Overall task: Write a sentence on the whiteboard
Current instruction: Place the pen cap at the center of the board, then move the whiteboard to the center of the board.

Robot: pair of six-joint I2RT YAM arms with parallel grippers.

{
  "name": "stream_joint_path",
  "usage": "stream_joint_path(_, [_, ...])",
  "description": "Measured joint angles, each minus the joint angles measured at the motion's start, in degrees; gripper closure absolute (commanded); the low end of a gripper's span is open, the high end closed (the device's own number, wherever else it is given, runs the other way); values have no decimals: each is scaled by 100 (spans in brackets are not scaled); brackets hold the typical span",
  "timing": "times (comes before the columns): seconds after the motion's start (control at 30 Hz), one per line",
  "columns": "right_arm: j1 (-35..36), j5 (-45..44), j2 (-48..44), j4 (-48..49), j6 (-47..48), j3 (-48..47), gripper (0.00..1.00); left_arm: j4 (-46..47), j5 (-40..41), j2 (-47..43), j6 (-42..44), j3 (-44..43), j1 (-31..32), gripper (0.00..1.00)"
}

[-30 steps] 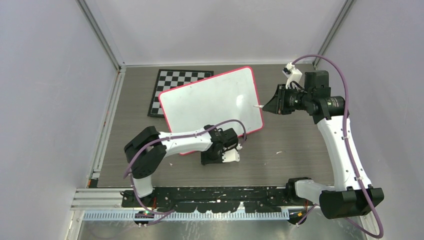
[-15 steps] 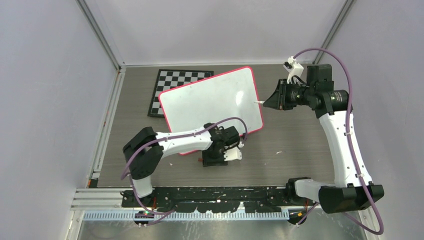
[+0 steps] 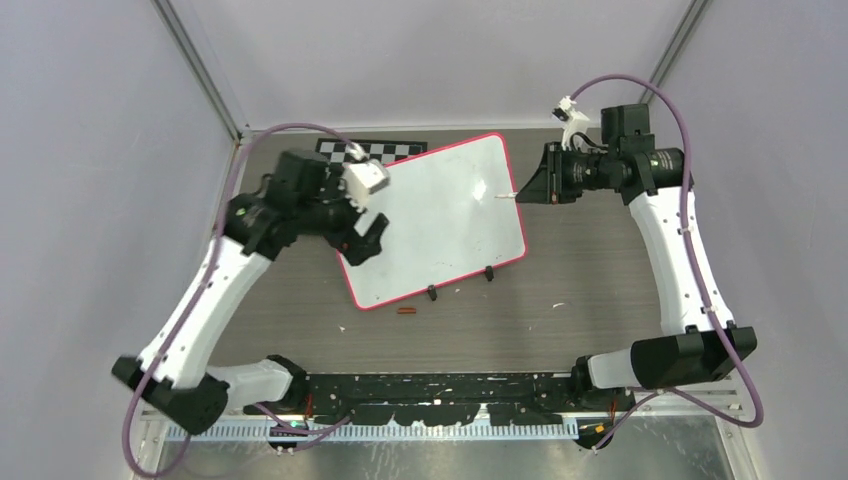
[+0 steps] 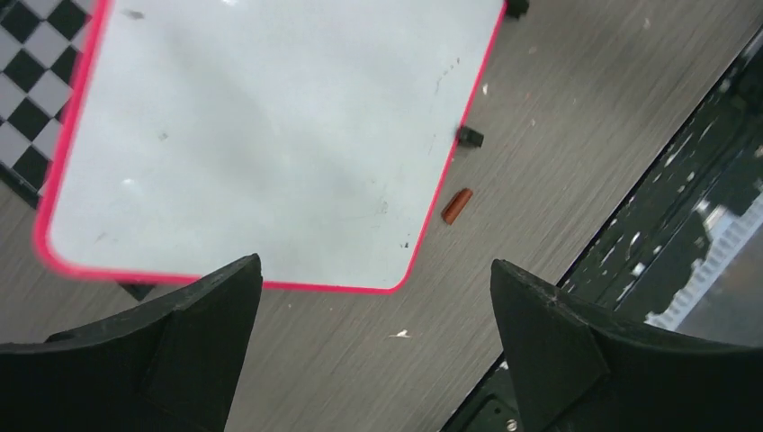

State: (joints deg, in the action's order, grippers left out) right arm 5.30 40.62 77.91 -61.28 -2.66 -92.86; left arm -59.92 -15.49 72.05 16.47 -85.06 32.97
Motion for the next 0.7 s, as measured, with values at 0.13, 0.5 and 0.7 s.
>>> stream_joint_path(0.13, [466, -90, 356, -120, 90, -337, 100, -11, -590, -809, -476, -42, -1102, 0])
stream_joint_path(0.5, [2216, -767, 933, 173, 256, -787, 100, -273, -1421, -785, -1738, 509, -3635, 0])
stream_joint_path(0.7, [2870, -1172, 1421, 302, 341, -798, 100, -243, -1777, -496, -1932, 754, -4081, 0])
